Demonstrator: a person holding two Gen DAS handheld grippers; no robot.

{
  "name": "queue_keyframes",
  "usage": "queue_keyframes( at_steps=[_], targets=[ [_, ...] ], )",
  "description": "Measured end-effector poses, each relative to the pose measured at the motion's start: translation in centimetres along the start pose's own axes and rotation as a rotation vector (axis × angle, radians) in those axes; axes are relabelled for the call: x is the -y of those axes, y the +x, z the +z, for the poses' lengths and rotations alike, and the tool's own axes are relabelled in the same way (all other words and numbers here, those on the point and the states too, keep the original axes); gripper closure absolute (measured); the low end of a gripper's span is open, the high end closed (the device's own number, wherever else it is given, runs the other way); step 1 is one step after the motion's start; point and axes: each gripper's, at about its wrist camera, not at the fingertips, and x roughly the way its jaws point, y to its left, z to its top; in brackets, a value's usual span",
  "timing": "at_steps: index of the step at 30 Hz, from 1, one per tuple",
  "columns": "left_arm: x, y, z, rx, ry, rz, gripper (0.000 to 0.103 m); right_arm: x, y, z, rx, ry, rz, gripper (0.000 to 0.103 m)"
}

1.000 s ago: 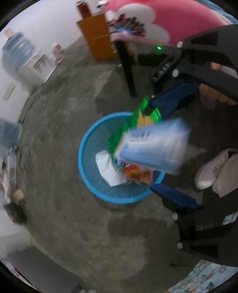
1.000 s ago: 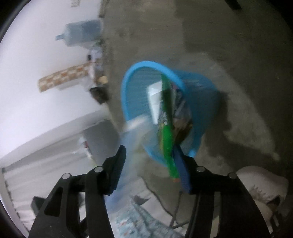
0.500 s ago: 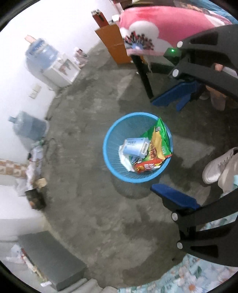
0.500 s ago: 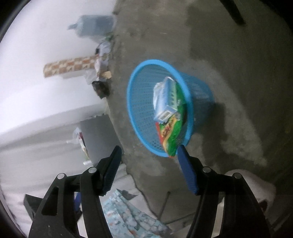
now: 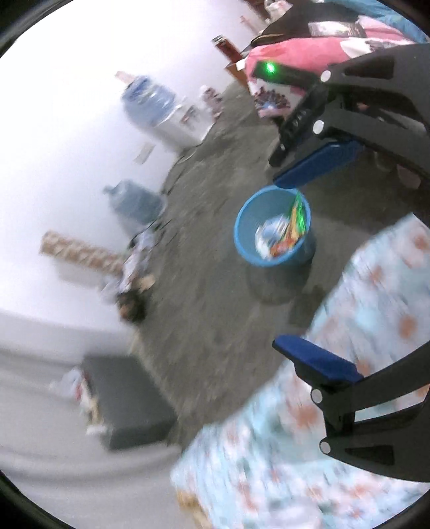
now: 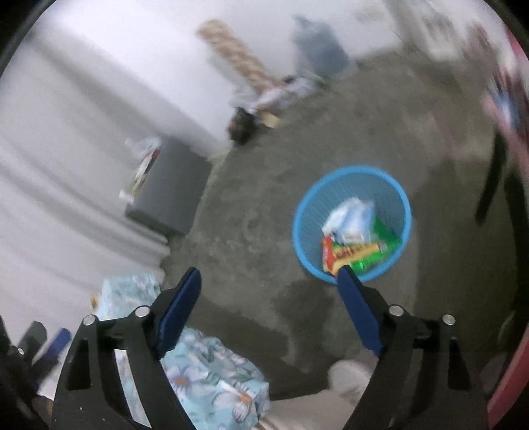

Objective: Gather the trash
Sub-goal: 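Move both open tools back over the bed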

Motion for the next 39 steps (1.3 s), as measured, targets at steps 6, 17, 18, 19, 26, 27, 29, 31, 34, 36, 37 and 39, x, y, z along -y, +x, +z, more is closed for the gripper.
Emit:
queue_keyframes(
  at_steps=[6, 17, 18, 19, 26, 27, 29, 31, 34, 36, 37, 39],
  targets=[
    [-5.0, -7.8, -4.6, 0.11, -0.1, 0.127, 0.011, -7.1, -2.4, -2.9, 0.062, -0.294, -0.015, 0.008],
    [-11.5, -16.3, -12.1, 0.219, -0.249, 0.31, 0.009, -15.2, -3.0, -8.4, 0.023, -0.614, -0.007, 0.008],
    [-11.9, -16.7, -12.6, 0.226, -0.26, 0.326, 0.009, -15.9, -3.4, -9.0, 0.018, -0.637, -0.004, 0.008],
    [-12.4, -17.1, -13.1, 0.234, -0.27, 0.341, 0.009, -16.6, -3.7, -9.5, 0.016, -0.658, -0.01, 0.008],
    [-15.7, -20.3, -17.4, 0.26, -0.372, 0.437, 0.009, -20.6, -5.0, -13.9, 0.046, -0.843, -0.035, 0.008],
    [-16.1, -20.7, -18.0, 0.262, -0.381, 0.452, 0.009, -21.2, -5.1, -14.7, 0.05, -0.875, -0.031, 0.008],
    [-17.0, -21.2, -19.0, 0.265, -0.398, 0.482, 0.009, -22.1, -5.0, -15.8, 0.055, -0.932, -0.032, 0.008],
    [-17.9, -21.6, -19.8, 0.267, -0.416, 0.497, 0.009, -23.2, -4.9, -17.0, 0.055, -1.001, -0.037, 0.008],
    [-19.3, -21.8, -20.4, 0.271, -0.434, 0.515, 0.009, -24.2, -4.7, -18.3, 0.027, -1.066, -0.01, 0.008],
    [-20.9, -22.2, -20.7, 0.283, -0.465, 0.527, 0.009, -24.5, -4.6, -18.8, -0.016, -1.07, 0.038, 0.008],
    [-21.4, -22.2, -20.7, 0.289, -0.477, 0.527, 0.009, -24.5, -4.6, -18.8, -0.035, -1.064, 0.064, 0.008],
    [-23.2, -22.6, -20.6, 0.301, -0.519, 0.53, 0.009, -24.7, -4.5, -19.0, -0.059, -1.05, 0.097, 0.008]
  ],
)
